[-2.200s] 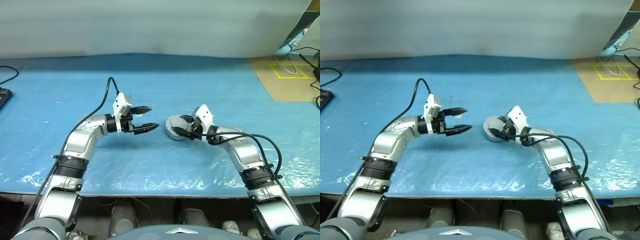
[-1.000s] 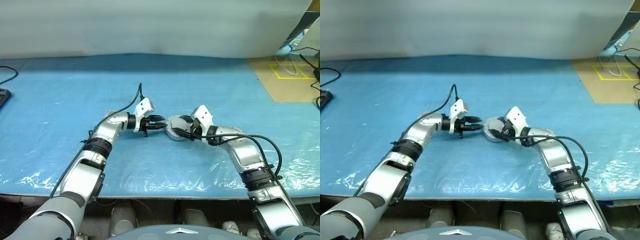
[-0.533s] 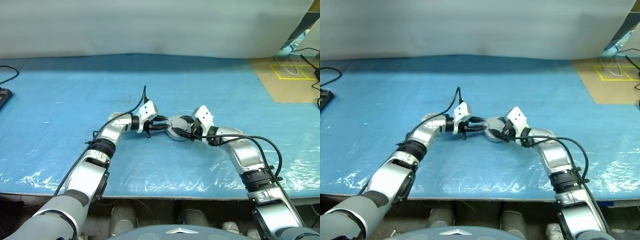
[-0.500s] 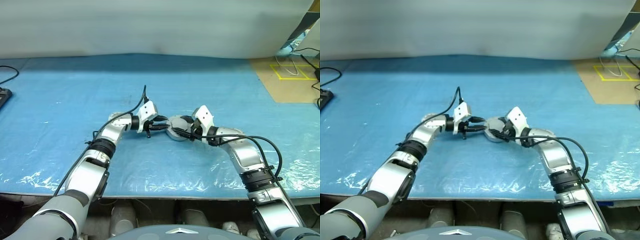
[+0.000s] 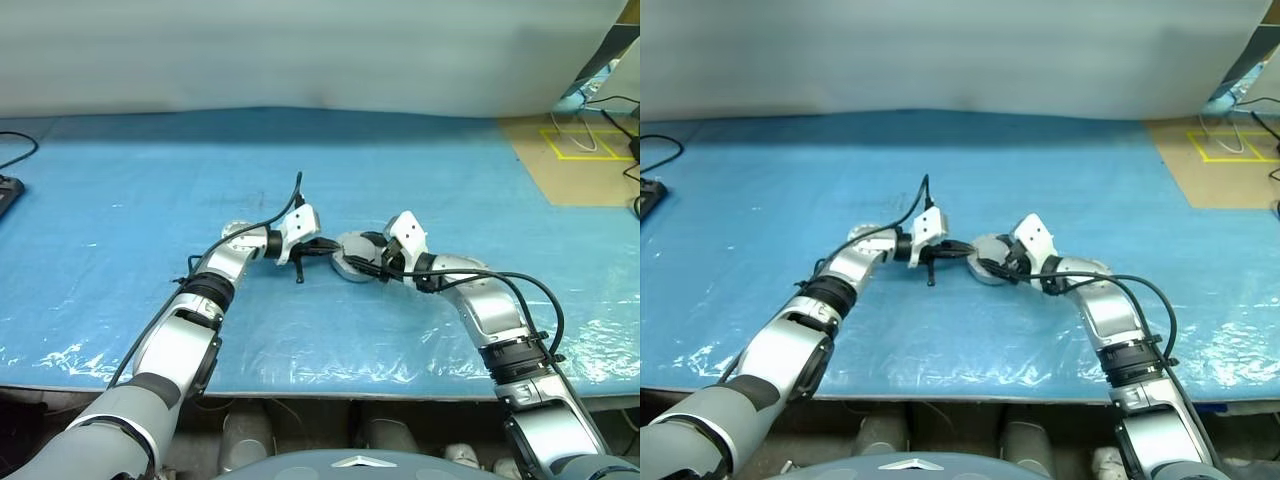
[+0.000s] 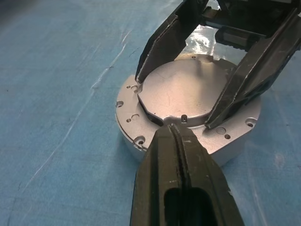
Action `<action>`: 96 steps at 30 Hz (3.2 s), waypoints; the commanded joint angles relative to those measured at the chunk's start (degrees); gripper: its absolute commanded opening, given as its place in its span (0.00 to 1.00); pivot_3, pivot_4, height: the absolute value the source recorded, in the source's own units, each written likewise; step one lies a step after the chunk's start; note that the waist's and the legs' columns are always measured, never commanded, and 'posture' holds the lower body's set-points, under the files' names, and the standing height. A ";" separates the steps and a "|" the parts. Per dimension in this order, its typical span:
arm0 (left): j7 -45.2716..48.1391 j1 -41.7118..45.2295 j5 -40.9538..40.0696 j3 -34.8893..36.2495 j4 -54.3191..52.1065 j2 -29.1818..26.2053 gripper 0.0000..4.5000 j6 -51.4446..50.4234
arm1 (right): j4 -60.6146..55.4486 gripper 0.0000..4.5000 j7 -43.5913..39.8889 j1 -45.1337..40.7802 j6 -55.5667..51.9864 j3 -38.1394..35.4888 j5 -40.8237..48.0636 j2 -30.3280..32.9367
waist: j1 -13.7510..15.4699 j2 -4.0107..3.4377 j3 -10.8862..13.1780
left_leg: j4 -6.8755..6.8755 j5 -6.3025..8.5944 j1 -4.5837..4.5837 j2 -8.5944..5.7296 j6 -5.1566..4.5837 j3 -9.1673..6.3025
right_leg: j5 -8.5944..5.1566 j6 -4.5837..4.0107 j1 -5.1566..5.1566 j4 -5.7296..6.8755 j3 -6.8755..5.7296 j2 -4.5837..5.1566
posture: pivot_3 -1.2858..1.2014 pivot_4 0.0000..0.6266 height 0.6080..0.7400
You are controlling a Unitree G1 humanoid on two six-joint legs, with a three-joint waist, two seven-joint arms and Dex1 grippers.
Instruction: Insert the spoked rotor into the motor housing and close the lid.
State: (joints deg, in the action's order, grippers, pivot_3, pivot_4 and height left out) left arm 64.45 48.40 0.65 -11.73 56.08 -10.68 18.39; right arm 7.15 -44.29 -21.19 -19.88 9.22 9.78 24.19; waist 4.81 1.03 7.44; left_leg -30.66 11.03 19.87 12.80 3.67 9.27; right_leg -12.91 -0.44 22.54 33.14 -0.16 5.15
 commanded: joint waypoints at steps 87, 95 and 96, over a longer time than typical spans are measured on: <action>2.85 -14.25 -20.19 9.44 -39.29 -10.95 0.00 -32.35 | -8.83 0.66 5.08 5.56 1.39 -2.56 0.56 2.36 | -0.38 -0.89 1.41 | -0.79 -0.05 1.10 0.00 0.05 -0.59 | 0.07 0.12 0.80 0.72 -0.44 -0.01 | 0.52 0.24 1.00; 2.82 -13.95 -19.92 8.71 -38.11 -10.25 0.00 -31.40 | -12.52 0.66 2.54 3.68 -8.27 -7.97 10.75 1.61 | -0.41 -0.89 1.41 | -0.92 -0.09 1.12 0.00 -0.02 -0.59 | 0.06 0.10 0.80 0.83 -0.44 0.00 | 0.52 0.24 1.00; 2.79 -13.94 -19.88 8.62 -38.06 -10.17 0.00 -31.35 | -12.80 0.66 1.86 3.74 -8.91 -8.13 11.27 2.03 | -0.41 -0.89 1.41 | -0.92 -0.09 1.12 0.00 -0.04 -0.59 | 0.06 0.09 0.80 0.84 -0.44 0.00 | 0.52 0.24 1.00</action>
State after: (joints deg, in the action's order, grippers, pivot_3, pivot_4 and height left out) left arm 67.24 33.85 -19.01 -3.01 18.71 -20.87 -13.96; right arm -3.20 -40.78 -17.03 -26.88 2.62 18.15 25.60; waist 4.39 0.14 8.85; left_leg -31.59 10.88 21.00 12.80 3.55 8.67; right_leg -12.85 -0.35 23.34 33.98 -0.60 5.15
